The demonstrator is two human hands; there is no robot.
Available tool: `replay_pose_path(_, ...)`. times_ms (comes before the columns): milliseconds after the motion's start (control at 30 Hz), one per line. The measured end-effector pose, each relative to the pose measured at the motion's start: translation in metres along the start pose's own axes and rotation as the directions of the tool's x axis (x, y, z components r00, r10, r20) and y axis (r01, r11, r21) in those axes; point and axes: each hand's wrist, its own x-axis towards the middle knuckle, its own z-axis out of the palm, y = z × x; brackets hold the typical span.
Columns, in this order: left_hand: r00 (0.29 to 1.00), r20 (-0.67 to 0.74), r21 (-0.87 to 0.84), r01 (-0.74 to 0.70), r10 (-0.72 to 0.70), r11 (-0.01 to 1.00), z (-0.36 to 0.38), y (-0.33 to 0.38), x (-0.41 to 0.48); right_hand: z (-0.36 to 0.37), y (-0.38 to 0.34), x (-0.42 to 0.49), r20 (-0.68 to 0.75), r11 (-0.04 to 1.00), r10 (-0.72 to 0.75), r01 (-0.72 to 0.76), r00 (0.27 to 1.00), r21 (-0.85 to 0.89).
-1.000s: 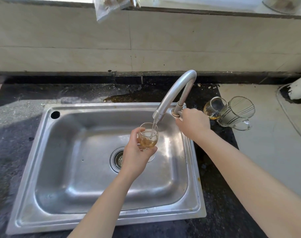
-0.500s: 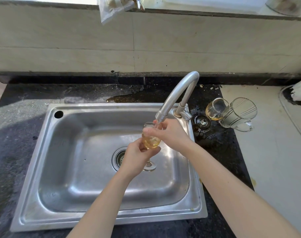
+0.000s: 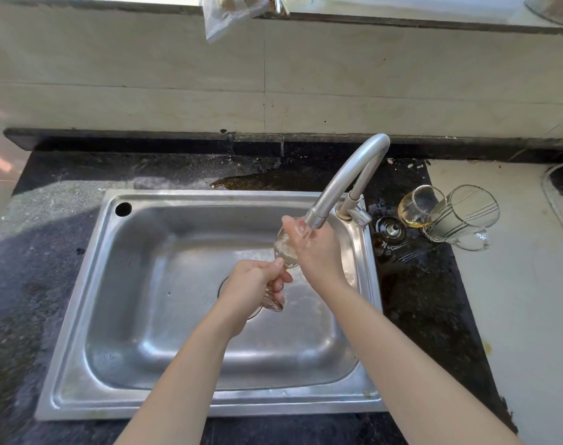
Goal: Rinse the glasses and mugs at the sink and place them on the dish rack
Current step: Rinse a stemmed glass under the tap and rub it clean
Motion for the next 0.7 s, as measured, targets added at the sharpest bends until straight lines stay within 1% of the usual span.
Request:
replay_pose_path(67, 1.0, 0.007, 0.023, -0.001, 0.0, 1.0, 0.0, 0.002, -0.002, -0.001, -0.002, -0.001, -0.043, 0.997, -0.067, 0.066, 0.997, -0.026)
replay_pose_path(100, 1.0, -0.007, 0.084, -0.016, 0.016, 0.996, 0.0, 0.002, -0.003, -0.002, -0.004, -0.002, -0.035, 0.998, -0.063, 0.063, 0.997, -0.013)
replay_pose_path(167, 0.994, -0.067, 0.291, -0.064, 0.087, 0.955, 0.002, 0.002, -0.005, -0.002, -0.007, -0.005, -0.01, 0.999, -0.03, 0.03, 1.0, 0.029)
replay_pose_path(233, 0.974, -0.109, 0.531, -0.114, 0.201, 0.84, 0.003, 0.003, -0.009, 0.0, -0.009, -0.004, -0.043, 0.999, 0.033, -0.031, 0.999, 0.037)
replay_pose_path(267, 0.958, -0.106, 0.637, -0.139, 0.265, 0.758, 0.003, 0.003, -0.012, 0.0, -0.012, -0.001, -0.064, 0.994, 0.103, -0.1, 0.993, 0.05)
replay_pose_path(300, 0.943, -0.087, 0.717, -0.165, 0.321, 0.677, 0.003, 0.003, -0.014, -0.001, -0.016, 0.002, -0.061, 0.982, 0.176, -0.172, 0.982, 0.075)
replay_pose_path(333, 0.931, -0.067, 0.759, -0.186, 0.359, 0.624, 0.002, 0.002, -0.015, -0.001, -0.018, 0.007, -0.042, 0.97, 0.234, -0.23, 0.971, 0.081)
replay_pose_path(367, 0.926, -0.061, 0.77, -0.193, 0.372, 0.608, 0.002, 0.003, -0.016, -0.001, -0.02, 0.01, -0.046, 0.971, 0.237, -0.235, 0.97, 0.043)
replay_pose_path(400, 0.931, -0.067, 0.745, -0.192, 0.358, 0.639, 0.002, 0.003, -0.016, -0.001, -0.022, 0.01, -0.061, 0.98, 0.198, -0.199, 0.978, -0.008)
replay_pose_path(467, 0.957, -0.105, 0.599, -0.157, 0.272, 0.785, 0.0, 0.005, -0.013, 0.001, -0.025, 0.002, -0.08, 0.995, 0.08, -0.084, 0.994, -0.053)
replay_pose_path(500, 0.967, -0.122, 0.499, -0.135, 0.223, 0.856, -0.002, 0.007, -0.011, 0.002, -0.026, -0.003, -0.04, 0.993, 0.029, -0.034, 0.999, -0.109)
replay_pose_path(533, 0.975, -0.128, 0.41, -0.116, 0.183, 0.905, -0.005, 0.008, -0.01, 0.002, -0.026, -0.008, 0.018, 0.978, -0.007, 0.01, 1.0, -0.207)
replay_pose_path(567, 0.979, -0.121, 0.364, -0.107, 0.161, 0.925, -0.008, 0.008, -0.009, 0.001, -0.026, -0.01, 0.069, 0.946, -0.031, 0.052, 0.997, -0.321)
replay_pose_path(600, 0.981, -0.11, 0.36, -0.108, 0.158, 0.927, -0.01, 0.008, -0.009, -0.001, -0.026, -0.009, 0.107, 0.916, -0.044, 0.083, 0.993, -0.392)
replay_pose_path(633, 0.982, -0.101, 0.37, -0.114, 0.162, 0.922, -0.01, 0.007, -0.011, -0.004, -0.028, -0.004, 0.13, 0.906, -0.039, 0.09, 0.991, -0.413)
replay_pose_path(667, 0.982, -0.094, 0.363, -0.119, 0.164, 0.924, -0.01, 0.007, -0.013, -0.007, -0.031, 0.0, 0.145, 0.908, -0.007, 0.067, 0.989, -0.413)
replay_pose_path(700, 0.984, -0.09, 0.329, -0.118, 0.156, 0.937, -0.009, 0.007, -0.014, -0.01, -0.033, 0.005, 0.144, 0.931, 0.039, 0.017, 0.989, -0.364)
